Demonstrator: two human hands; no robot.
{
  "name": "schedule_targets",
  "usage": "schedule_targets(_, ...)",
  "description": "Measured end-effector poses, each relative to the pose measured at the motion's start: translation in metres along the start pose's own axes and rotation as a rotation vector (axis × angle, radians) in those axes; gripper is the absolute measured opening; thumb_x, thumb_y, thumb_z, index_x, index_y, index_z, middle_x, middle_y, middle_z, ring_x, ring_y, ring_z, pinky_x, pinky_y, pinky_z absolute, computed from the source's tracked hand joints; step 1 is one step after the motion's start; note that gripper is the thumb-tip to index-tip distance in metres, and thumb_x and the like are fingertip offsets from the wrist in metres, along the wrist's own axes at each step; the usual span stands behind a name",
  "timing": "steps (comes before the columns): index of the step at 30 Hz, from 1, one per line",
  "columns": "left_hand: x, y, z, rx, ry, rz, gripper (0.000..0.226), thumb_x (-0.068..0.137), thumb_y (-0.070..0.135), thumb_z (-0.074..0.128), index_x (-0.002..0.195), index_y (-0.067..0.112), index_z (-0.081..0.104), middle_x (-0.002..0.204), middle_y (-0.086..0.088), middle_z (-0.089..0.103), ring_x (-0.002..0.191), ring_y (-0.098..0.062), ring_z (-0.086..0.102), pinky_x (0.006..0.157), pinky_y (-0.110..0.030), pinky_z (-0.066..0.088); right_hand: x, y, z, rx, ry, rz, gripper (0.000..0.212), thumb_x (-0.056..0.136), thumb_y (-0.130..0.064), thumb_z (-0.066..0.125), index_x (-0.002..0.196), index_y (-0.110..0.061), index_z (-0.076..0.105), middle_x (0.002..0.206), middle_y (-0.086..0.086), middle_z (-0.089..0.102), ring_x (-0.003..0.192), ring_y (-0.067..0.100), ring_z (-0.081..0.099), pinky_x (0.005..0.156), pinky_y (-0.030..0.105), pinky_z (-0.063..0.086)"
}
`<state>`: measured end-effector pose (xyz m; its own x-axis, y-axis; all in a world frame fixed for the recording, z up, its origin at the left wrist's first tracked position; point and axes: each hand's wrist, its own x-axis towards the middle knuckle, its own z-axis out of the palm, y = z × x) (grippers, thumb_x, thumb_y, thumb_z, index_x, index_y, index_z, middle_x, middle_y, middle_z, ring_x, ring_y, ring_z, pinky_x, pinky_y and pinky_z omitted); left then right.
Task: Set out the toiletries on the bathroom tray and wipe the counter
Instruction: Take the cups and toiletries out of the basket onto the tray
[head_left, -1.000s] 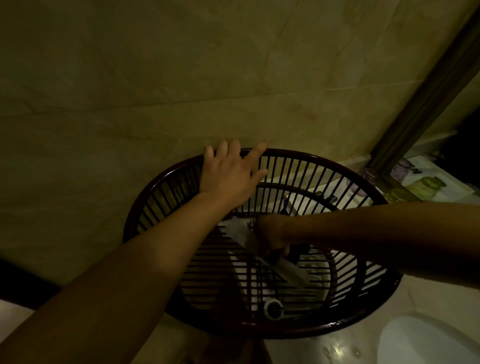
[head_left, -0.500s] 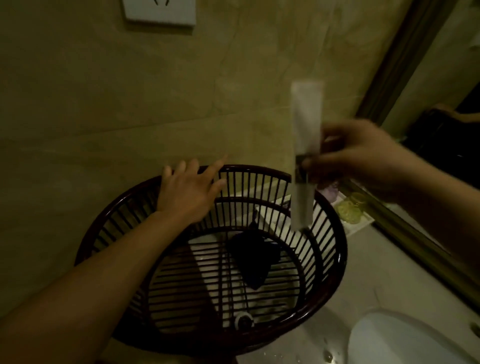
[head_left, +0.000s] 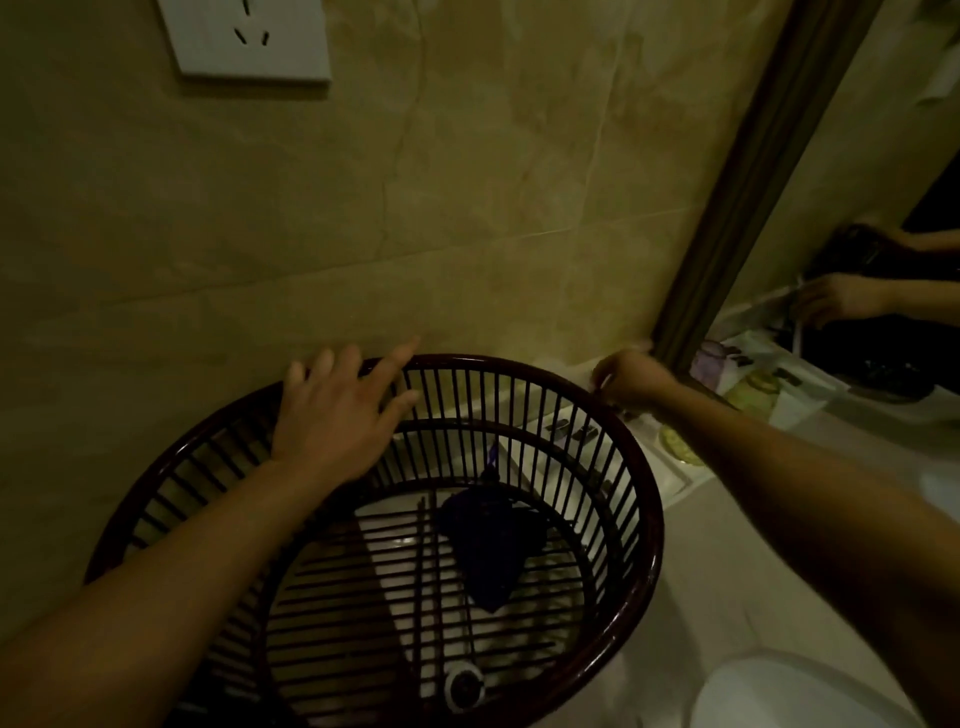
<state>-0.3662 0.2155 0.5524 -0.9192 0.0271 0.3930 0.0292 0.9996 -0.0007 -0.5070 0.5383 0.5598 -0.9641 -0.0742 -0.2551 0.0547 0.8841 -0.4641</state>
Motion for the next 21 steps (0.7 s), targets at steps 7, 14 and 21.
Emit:
schedule_targets(7,0.001,0.0,0.005,0.014,0.033,0.016,0.057,0.097,0.063,0.015,0.151,0.045,0.01,0.107,-0.009,0.05,0.097,-0.027,0.044,0.087,-0.046,0.033,0.042,0.033,0.049,-0.108,0.067,0.062,0.02,0.089,-0.017,0.061,0.103,-0.007,0.07,0.092,0.009,0.068,0.094,0.031,0.066,0.067,0.029,0.043)
schedule_targets(14,0.002,0.0,0.008,0.029,0.058,0.024,0.06,0.095,0.064,0.013,0.151,0.043,0.013,0.107,-0.012,0.052,0.095,-0.03,0.046,0.084,-0.048,0.035,0.038,0.031,0.033,-0.072,0.097,0.03,0.015,0.088,-0.011,0.066,0.103,-0.012,0.068,0.101,0.007,0.068,0.071,0.01,0.06,0.046,0.017,0.042)
schedule_targets(21,0.001,-0.001,0.006,0.029,0.045,0.03,0.06,0.096,0.065,0.011,0.151,0.043,0.01,0.11,-0.013,0.051,0.099,-0.031,0.045,0.085,-0.048,0.033,-0.013,-0.001,-0.013,0.105,0.182,-0.154,0.005,0.088,-0.015,0.068,0.093,-0.015,0.066,0.087,0.006,0.069,0.073,0.019,0.07,0.061,0.029,0.058)
